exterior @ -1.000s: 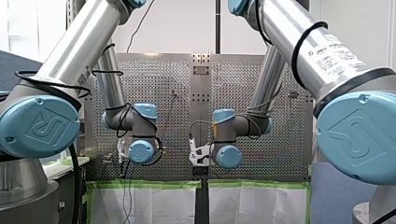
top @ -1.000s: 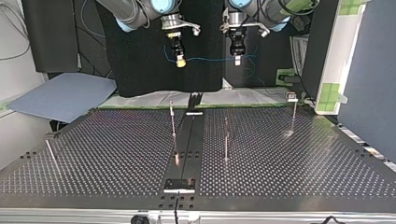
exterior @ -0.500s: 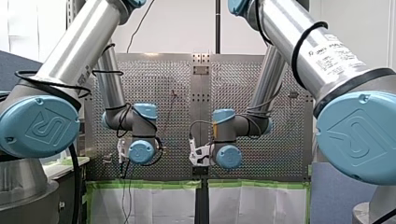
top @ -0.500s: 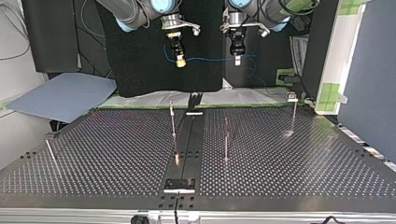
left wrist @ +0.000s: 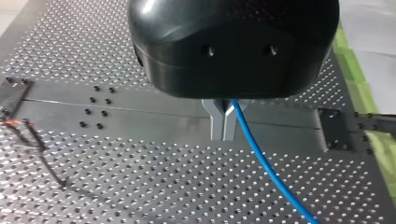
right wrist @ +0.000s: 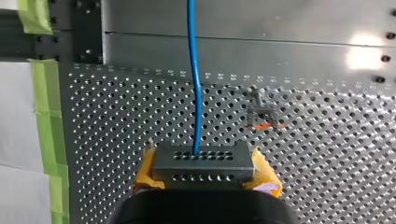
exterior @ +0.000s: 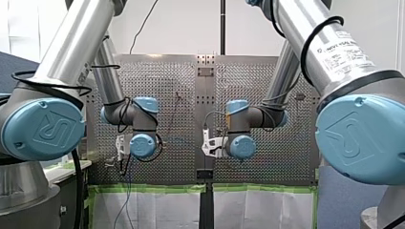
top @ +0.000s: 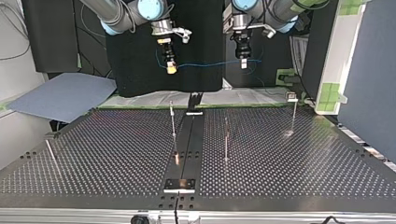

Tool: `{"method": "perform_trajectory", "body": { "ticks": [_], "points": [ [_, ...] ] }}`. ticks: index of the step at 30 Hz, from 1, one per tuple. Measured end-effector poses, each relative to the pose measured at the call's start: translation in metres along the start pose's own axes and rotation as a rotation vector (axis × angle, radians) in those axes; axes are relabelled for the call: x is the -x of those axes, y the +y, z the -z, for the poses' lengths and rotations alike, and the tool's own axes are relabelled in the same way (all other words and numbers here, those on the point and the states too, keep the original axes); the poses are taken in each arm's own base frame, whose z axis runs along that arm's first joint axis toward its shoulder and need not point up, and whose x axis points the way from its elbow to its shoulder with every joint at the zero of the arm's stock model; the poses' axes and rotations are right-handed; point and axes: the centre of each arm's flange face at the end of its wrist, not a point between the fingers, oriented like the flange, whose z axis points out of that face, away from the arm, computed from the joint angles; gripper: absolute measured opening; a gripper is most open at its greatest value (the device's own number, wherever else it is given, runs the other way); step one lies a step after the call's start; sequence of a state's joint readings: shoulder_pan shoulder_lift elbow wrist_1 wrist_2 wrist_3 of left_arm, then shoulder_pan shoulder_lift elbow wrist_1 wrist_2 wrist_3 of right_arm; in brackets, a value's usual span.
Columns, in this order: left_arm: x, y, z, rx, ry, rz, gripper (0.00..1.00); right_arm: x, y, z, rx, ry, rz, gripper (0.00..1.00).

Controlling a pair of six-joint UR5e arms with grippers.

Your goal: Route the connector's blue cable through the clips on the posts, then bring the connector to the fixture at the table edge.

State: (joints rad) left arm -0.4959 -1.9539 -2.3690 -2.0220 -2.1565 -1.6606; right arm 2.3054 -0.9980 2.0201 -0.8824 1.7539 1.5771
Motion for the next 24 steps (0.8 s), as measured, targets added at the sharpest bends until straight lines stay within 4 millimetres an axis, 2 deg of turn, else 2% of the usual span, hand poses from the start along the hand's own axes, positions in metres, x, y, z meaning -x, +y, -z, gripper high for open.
{"method": "perform_trajectory", "body": {
  "ticks": [7,24],
  "points": [
    [0.026,-0.004,-0.012,0.030,-0.030,-0.004,0.00,-0.030,0.002,-0.004,-0.006,0.019,-0.057,0.00],
    [0.113,-0.021,-0.041,0.033,-0.124,0.045,0.00,-0.158,0.013,-0.034,0.012,0.165,-0.103,0.00]
  ]
}}
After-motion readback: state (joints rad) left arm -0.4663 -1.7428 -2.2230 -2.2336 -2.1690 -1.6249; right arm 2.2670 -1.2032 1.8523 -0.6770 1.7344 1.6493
